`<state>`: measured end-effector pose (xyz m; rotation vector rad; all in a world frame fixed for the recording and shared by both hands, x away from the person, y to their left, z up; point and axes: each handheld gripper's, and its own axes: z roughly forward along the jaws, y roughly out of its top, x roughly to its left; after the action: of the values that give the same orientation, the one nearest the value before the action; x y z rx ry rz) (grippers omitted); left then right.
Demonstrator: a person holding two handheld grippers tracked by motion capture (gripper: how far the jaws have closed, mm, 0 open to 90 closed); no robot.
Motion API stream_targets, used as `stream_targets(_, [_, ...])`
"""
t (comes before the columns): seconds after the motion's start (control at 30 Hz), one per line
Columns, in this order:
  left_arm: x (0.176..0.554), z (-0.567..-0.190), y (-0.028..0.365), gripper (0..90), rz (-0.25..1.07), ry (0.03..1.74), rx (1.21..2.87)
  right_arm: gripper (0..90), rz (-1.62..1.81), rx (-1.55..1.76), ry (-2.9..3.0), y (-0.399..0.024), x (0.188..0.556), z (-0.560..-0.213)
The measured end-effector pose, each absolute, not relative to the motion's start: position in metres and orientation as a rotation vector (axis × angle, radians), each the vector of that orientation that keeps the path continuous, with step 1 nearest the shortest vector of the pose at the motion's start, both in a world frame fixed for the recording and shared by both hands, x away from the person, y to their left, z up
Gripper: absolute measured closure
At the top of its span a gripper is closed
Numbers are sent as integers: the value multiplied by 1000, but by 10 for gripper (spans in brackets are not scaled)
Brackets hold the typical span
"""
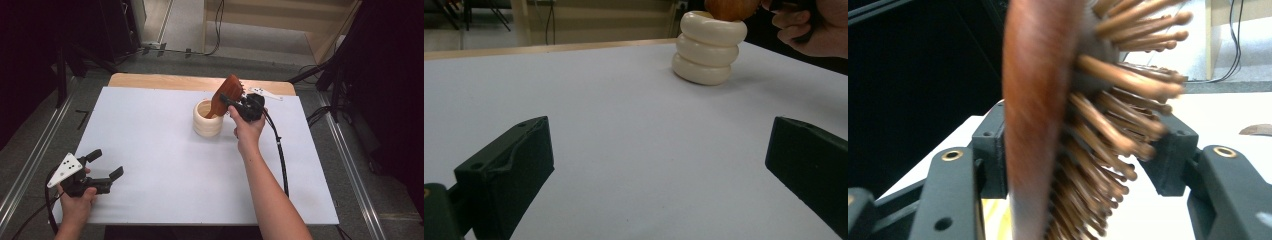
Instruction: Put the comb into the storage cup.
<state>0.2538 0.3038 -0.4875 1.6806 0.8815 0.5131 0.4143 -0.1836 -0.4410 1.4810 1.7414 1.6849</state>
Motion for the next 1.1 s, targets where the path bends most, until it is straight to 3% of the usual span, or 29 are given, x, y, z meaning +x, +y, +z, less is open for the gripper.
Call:
stream_targets(0.33, [254, -488, 303, 0, 514, 880, 1682, 257, 1697, 1495, 1777, -188, 417, -443])
stream_targets(0.63, [254, -488, 303, 0, 513, 878, 1680, 0, 1680, 1430, 1819, -188, 414, -440])
stream_targets(1.1, [254, -487, 303, 0, 517, 878, 1689, 0, 1626, 1390, 1822, -195, 405, -431])
